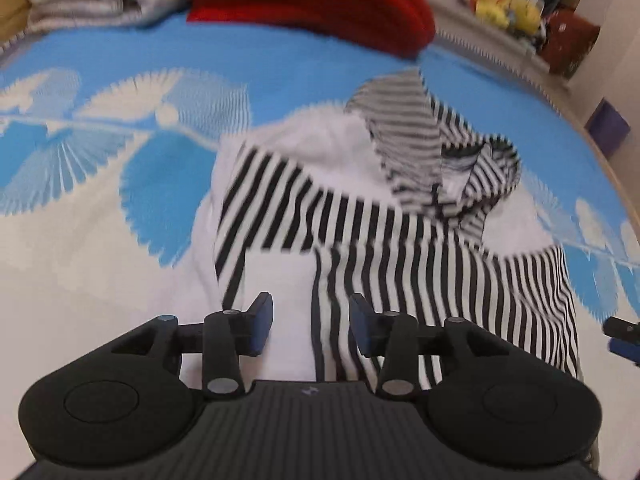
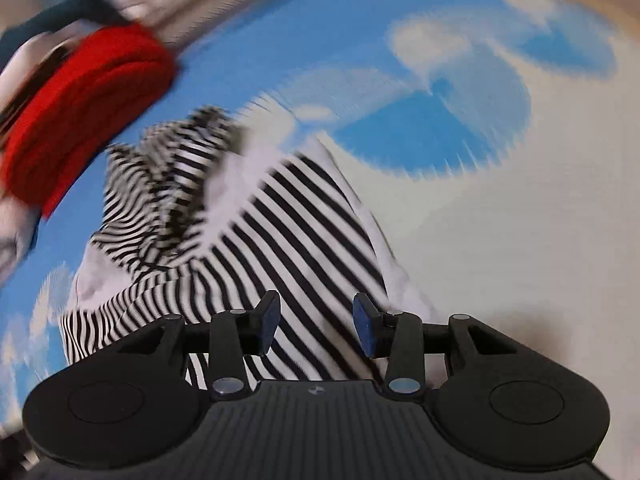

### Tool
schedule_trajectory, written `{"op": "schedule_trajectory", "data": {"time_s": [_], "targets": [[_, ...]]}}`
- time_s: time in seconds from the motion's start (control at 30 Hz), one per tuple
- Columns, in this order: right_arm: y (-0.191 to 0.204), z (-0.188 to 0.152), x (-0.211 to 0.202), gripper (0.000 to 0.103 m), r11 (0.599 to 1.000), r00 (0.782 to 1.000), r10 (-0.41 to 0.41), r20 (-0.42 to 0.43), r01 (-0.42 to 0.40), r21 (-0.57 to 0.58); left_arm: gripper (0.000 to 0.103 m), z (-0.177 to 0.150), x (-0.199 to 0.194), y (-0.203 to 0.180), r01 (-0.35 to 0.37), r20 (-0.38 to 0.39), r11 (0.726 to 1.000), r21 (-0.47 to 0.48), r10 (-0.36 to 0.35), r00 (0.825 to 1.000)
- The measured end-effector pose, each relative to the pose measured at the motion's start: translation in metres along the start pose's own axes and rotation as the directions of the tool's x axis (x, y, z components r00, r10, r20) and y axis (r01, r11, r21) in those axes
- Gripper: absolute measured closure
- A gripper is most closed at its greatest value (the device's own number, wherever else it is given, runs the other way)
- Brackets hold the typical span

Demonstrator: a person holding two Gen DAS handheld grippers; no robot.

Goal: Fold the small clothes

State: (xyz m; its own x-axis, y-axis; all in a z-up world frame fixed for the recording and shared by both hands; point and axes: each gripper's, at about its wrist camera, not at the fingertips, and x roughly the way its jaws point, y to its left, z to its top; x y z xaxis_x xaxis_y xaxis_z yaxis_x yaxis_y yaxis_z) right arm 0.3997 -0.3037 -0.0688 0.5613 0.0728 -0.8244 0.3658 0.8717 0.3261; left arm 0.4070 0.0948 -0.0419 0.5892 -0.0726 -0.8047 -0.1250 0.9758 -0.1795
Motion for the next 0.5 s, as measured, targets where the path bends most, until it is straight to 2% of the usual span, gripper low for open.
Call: {"op": "schedule_trajectory", "data": {"time_s": [0.1,0.17,0.23,0.33,0.43,0.5], "targets": [[0.01,0.005,-0.012,0.061,0.994,0.999,0.011,0.046,-0.006,-0.106,0.051,0.001,-0.014,-0.009,-0.054,0.11,0.998,0.013,0.052,0.993],[0.014,0.006,-0.017,0.061,0.988,0.998,0.016,0.061,-0.007,-0.153,0.042,0.003,-0.021,-0.013,-0.071,0.18,0.997,0.022,0.066,0.981],[0.016,0.007,-0.022,0.061,0.979,0.997,0.001,0.078,0.015,-0.201,0.037,0.004,-0.027,-0.015,-0.094,0.232,0.995,0.019,0.086,0.969],[0.017,0.007,-0.025,0.059,0.961,0.994,-0.041,0.101,0.067,-0.267,0.036,0.003,-0.03,-0.021,-0.127,0.274,0.991,0.037,0.112,0.955],[0.012,0.007,-0.026,0.051,0.948,0.991,-0.071,0.11,0.101,-0.3,0.036,0.002,-0.031,-0.026,-0.153,0.298,0.987,0.055,0.13,0.946],[0.009,0.006,-0.027,0.051,0.938,0.988,-0.097,0.121,0.131,-0.32,0.036,0.0,-0.032,-0.028,-0.153,0.304,0.987,0.056,0.129,0.944]]}}
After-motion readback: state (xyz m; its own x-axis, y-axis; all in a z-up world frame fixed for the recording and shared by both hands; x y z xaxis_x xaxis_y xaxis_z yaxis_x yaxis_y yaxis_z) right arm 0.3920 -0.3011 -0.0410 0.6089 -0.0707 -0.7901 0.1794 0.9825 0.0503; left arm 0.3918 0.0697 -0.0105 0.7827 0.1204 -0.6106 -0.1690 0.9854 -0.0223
